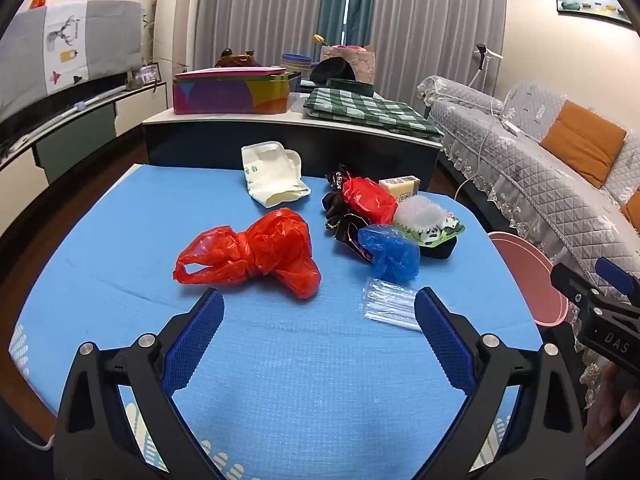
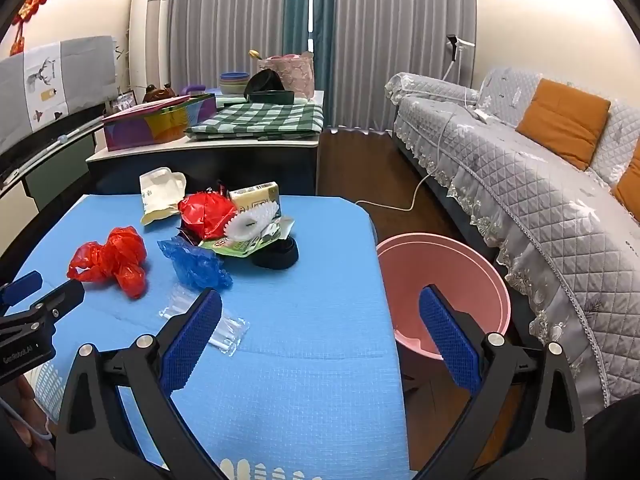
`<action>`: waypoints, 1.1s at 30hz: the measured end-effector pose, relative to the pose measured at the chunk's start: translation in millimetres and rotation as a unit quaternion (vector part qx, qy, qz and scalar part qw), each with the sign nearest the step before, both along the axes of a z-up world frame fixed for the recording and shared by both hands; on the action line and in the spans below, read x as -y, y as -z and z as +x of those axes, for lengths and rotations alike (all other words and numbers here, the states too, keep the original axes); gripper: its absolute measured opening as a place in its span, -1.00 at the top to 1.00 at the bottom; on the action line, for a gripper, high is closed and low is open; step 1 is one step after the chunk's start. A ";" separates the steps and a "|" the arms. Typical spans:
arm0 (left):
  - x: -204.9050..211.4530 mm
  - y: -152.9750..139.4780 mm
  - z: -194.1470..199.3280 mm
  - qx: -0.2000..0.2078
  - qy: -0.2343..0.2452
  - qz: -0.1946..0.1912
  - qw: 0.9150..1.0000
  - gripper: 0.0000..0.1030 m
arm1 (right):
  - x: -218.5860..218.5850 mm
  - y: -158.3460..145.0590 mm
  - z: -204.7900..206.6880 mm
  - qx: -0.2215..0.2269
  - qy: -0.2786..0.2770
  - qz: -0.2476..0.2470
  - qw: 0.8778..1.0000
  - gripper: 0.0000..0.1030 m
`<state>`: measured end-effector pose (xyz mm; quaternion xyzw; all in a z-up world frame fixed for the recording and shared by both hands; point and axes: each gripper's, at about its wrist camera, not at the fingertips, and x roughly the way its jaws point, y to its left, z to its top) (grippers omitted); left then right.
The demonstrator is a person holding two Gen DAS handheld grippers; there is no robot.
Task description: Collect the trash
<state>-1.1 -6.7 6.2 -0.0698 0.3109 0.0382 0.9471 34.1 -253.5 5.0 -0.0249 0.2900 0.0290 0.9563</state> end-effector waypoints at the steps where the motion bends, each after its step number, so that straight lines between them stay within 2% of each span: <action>1: -0.3 -0.5 -0.2 0.001 0.001 -0.001 1.000 -0.80 | 1.3 0.3 0.6 -0.002 0.000 0.003 1.000 -0.88; 9: 1.9 1.4 0.6 -0.001 0.005 -0.001 1.000 -0.80 | 5.0 0.8 0.4 -0.003 0.001 0.006 1.000 -0.88; 14: 3.9 1.3 0.2 0.000 0.007 0.000 1.000 -0.80 | 4.0 1.6 0.3 -0.004 -0.001 0.006 1.000 -0.71; 33: 3.5 4.0 0.9 -0.002 0.006 0.000 1.000 -0.80 | 5.1 0.6 0.8 0.003 0.003 0.002 1.000 -0.71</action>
